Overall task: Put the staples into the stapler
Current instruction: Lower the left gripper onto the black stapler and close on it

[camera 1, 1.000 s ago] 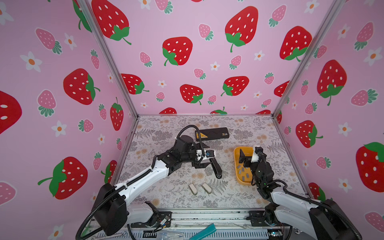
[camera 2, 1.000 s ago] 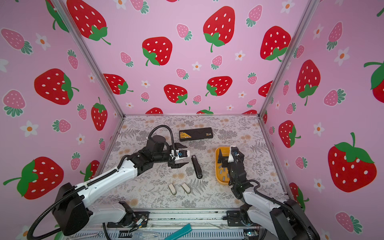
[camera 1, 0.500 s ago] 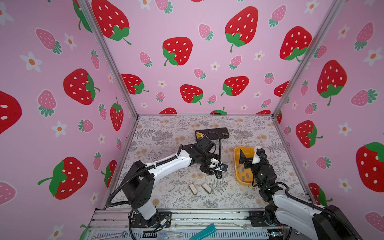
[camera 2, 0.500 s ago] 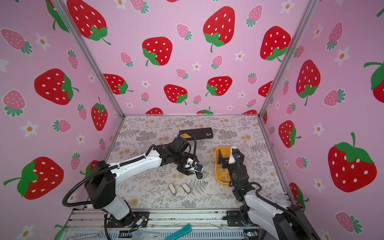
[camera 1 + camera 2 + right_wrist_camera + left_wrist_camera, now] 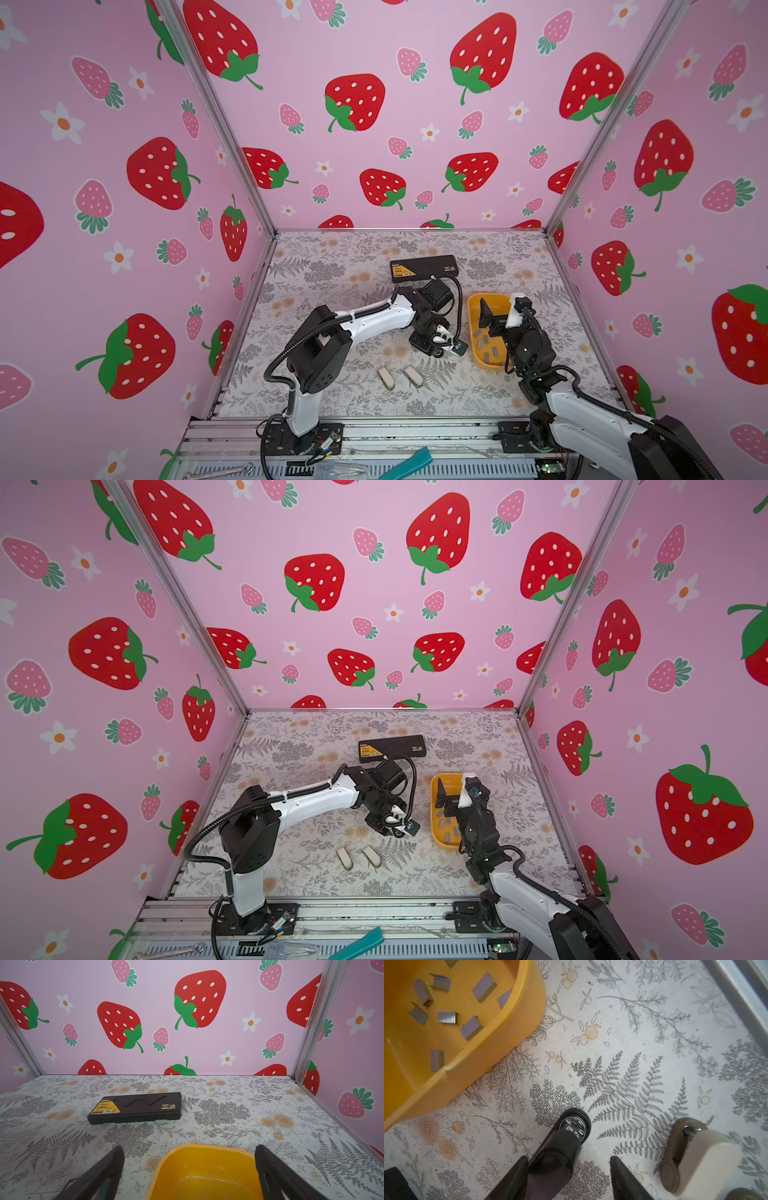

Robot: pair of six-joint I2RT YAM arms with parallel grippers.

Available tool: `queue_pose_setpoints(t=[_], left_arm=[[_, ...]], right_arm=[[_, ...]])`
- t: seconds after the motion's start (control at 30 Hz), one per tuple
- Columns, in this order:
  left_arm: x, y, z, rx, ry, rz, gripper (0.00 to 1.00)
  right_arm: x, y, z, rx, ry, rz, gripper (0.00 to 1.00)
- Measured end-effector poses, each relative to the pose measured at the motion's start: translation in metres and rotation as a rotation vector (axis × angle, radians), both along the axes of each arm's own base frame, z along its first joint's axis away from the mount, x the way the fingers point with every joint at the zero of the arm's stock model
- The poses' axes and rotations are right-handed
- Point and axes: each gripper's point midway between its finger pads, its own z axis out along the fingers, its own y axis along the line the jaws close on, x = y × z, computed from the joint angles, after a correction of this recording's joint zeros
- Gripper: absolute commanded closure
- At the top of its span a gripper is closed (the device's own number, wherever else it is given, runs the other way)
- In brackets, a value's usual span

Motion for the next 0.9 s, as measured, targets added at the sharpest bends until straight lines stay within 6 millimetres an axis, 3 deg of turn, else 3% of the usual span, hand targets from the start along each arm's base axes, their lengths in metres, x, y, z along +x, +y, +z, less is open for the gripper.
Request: queue_pose_setpoints(t=[0.6, 0.73, 0.9], left_arm=[[0.020, -0.006, -0.030, 0.112, -0.033, -0.023, 0.44], [0.020, -0.004, -0.034, 0.146, -0.019, -0.029, 0.52], [0.020, -0.001, -0.037, 0.182, -0.006, -0.036, 0.70]], right_arm=[[0.000, 0.001, 0.000, 0.000, -0.001, 0.004, 0.01], [0.000, 0.001, 0.000, 0.000, 0.000, 0.006, 0.01], [0.000, 0.001, 0.000, 0.001, 0.000, 0.007, 0.01]])
